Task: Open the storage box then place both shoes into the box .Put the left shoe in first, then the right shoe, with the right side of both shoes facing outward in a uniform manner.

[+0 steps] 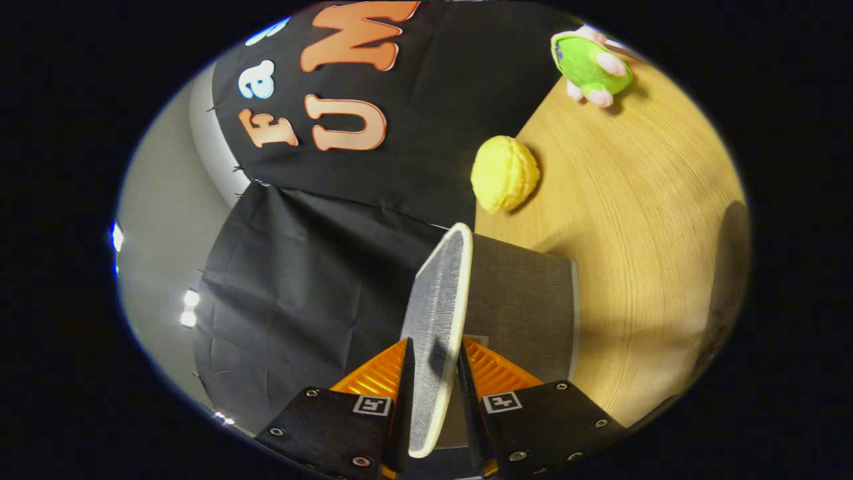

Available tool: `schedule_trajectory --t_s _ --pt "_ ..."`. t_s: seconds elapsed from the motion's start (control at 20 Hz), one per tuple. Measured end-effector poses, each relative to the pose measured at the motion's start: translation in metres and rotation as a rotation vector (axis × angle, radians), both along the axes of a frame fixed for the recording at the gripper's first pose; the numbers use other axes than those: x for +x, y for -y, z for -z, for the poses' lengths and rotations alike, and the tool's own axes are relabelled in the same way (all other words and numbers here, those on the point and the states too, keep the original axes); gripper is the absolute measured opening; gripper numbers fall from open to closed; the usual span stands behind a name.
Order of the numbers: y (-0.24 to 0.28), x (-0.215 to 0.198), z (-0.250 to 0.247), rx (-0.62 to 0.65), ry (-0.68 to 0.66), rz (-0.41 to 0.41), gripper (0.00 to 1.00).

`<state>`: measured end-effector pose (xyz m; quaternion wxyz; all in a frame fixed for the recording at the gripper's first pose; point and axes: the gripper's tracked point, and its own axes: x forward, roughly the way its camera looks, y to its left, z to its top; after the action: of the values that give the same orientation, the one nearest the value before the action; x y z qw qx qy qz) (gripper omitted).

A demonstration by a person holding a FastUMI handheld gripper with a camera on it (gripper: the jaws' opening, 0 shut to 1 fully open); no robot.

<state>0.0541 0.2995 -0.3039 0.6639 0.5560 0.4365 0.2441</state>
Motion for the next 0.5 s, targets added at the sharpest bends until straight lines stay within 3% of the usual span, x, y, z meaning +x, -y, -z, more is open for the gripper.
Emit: schedule_trajectory --t_s 0.25,0.5 --pt "0.007 0.013 -0.039 0.046 0.027 0.084 0.04" --pt "0.0 0.023 -0.097 0.039 0.095 0.098 0.03"
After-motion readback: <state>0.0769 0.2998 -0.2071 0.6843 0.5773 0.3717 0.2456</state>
